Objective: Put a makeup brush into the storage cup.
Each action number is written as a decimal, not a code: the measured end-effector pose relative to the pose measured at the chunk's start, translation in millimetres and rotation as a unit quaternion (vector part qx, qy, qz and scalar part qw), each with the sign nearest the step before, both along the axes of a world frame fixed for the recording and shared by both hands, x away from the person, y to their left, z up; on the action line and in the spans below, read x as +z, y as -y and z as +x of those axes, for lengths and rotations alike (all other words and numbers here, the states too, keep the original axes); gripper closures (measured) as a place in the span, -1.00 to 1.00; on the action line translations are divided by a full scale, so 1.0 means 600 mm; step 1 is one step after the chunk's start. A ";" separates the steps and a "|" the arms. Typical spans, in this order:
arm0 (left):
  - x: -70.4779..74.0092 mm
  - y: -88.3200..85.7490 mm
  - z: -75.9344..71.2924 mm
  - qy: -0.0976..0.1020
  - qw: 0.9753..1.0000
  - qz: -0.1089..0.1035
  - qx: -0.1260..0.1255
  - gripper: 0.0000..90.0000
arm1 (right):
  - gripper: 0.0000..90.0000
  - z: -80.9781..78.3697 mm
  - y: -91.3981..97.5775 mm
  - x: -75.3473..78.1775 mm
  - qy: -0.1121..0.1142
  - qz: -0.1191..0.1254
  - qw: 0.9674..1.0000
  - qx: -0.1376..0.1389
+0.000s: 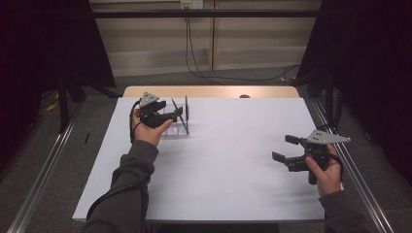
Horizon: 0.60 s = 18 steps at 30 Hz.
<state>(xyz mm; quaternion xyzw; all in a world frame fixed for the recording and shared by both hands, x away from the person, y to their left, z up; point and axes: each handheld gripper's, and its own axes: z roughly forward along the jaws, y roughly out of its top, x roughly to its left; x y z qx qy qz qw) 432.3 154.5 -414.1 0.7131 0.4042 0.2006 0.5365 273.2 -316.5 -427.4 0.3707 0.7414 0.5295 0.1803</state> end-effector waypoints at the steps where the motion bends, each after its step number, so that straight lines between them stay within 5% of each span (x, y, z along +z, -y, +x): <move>1: 0.000 0.000 0.000 0.000 1.000 -0.001 0.000 -0.53 | -0.81 0.000 0.000 0.000 0.000 0.000 1.000 0.000; 18: 0.001 -0.005 -0.006 0.010 1.000 -0.009 -0.015 -0.69 | -0.81 0.001 -0.001 -0.002 -0.004 -0.002 1.000 0.004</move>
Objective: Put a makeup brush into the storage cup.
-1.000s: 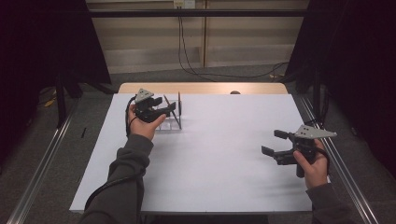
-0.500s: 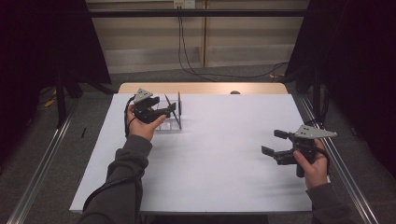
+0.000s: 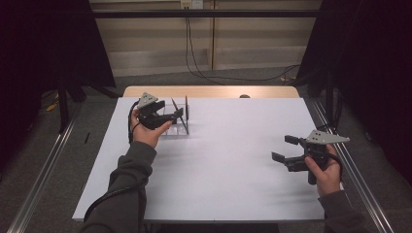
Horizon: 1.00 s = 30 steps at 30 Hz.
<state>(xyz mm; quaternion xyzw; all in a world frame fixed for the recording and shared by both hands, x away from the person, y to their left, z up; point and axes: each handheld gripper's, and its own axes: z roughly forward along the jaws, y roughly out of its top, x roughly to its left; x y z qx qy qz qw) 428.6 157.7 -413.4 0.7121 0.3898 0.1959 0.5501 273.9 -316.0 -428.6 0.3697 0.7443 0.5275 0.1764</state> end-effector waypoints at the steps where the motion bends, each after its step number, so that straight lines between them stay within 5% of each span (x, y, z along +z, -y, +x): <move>1: 0.000 0.000 -0.001 0.000 1.000 0.000 -0.003 -0.69 | -0.81 0.000 0.000 0.000 0.001 0.000 1.000 0.000; 27: 0.000 0.004 -0.025 0.012 0.999 -0.031 -0.040 -0.72 | -0.81 0.000 -0.001 0.001 0.003 0.000 1.000 0.002; 30: 0.002 0.004 -0.027 0.015 0.999 -0.023 -0.044 -0.72 | -0.81 0.000 0.000 0.001 0.003 0.000 1.000 0.000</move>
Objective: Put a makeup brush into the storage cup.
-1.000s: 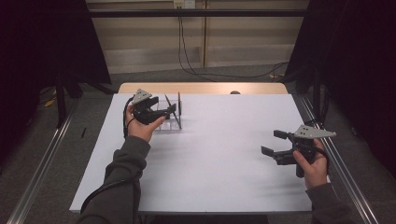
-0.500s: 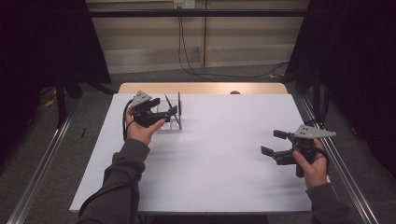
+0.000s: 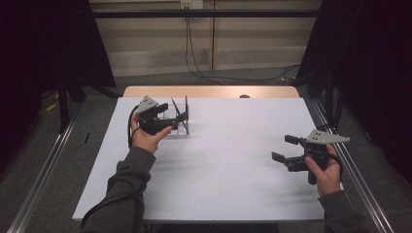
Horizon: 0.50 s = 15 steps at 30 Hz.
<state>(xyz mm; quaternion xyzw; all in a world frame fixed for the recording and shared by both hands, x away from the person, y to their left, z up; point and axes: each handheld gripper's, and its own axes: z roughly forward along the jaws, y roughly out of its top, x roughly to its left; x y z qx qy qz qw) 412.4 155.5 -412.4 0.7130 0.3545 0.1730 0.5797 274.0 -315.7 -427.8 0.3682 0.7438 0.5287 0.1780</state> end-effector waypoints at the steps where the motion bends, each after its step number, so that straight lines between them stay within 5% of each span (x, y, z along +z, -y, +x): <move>1: 0.000 0.000 -0.001 -0.001 1.000 0.001 -0.002 -0.72 | -0.81 0.000 0.000 0.000 0.001 -0.001 1.000 -0.001; 15: -0.002 0.001 -0.013 0.004 1.000 -0.003 -0.017 -0.81 | -0.81 -0.001 -0.001 0.000 -0.001 -0.001 1.000 -0.001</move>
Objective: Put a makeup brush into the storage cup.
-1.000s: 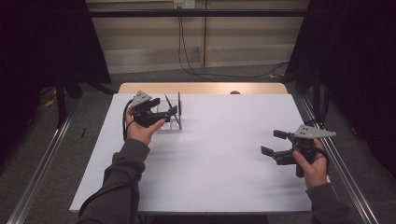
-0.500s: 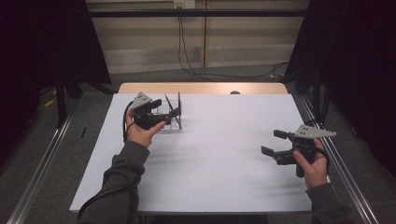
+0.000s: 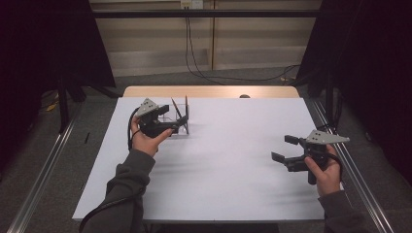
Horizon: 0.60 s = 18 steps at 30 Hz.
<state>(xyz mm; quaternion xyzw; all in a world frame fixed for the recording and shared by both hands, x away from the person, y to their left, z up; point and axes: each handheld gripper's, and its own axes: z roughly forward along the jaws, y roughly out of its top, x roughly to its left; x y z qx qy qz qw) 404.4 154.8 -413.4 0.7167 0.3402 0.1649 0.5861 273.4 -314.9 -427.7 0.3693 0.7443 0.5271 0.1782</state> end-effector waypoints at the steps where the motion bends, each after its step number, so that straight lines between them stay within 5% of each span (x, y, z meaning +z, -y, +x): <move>1: 0.000 0.000 0.000 0.000 1.000 0.001 0.000 -0.81 | -0.81 0.000 0.000 0.000 0.000 -0.001 1.000 0.002; 18: -0.004 -0.002 -0.012 0.008 0.999 0.000 -0.040 -0.96 | -0.81 -0.001 0.001 0.001 0.001 -0.001 1.000 -0.001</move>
